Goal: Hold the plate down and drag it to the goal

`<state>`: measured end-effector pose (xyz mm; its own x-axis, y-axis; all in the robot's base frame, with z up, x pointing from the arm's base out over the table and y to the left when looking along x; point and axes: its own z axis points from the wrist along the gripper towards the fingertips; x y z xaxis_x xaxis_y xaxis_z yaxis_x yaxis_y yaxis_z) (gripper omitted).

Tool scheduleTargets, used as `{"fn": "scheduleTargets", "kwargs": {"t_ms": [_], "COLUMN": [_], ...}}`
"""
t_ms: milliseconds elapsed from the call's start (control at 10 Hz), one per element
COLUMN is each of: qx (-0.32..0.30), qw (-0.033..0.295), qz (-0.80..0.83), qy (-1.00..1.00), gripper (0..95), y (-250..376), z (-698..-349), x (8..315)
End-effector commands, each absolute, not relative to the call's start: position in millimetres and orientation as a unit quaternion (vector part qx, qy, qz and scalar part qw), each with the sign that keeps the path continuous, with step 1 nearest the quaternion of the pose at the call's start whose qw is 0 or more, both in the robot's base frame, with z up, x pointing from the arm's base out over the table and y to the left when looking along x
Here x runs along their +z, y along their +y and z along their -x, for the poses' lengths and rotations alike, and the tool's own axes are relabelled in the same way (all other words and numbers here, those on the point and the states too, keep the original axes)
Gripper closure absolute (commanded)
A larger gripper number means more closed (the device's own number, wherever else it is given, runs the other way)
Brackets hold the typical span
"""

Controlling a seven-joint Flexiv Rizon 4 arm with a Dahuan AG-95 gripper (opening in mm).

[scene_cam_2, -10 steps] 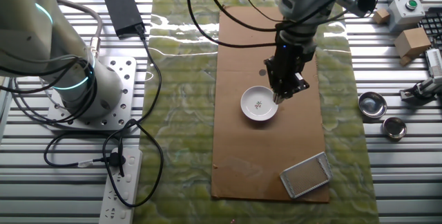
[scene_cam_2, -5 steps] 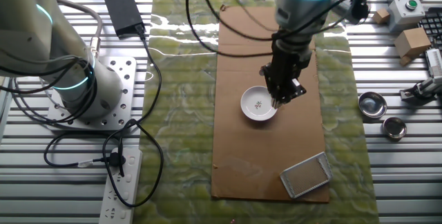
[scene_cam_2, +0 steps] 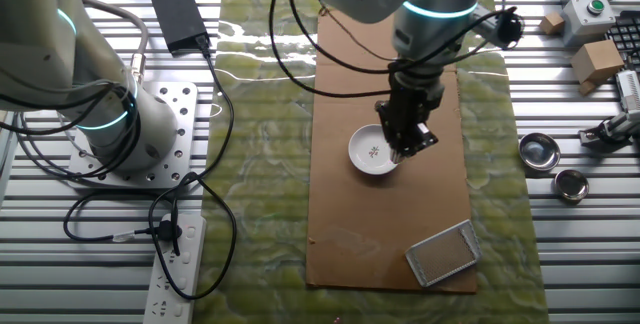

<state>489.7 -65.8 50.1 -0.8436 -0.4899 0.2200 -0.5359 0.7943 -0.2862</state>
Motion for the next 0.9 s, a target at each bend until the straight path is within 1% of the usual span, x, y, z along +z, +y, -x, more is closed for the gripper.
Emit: {"fn": "scheduleTargets", "kwargs": {"t_ms": [100,600,700,900], "qx": [0.166,0.148,0.141,0.131], "qw": [0.065,0.066,0.067,0.087], "qz": [-0.274,-0.280,-0.279,-0.276], "qy": [-0.945,-0.946,-0.947,-0.948], "gripper": [95.0,95.0,95.0,95.0], "y": [-65.4,-63.9,-63.8,-63.8], "z": [-486.3,-476.7,-476.8,-476.8], "x": [48.0,41.6,44.9,44.9]}}
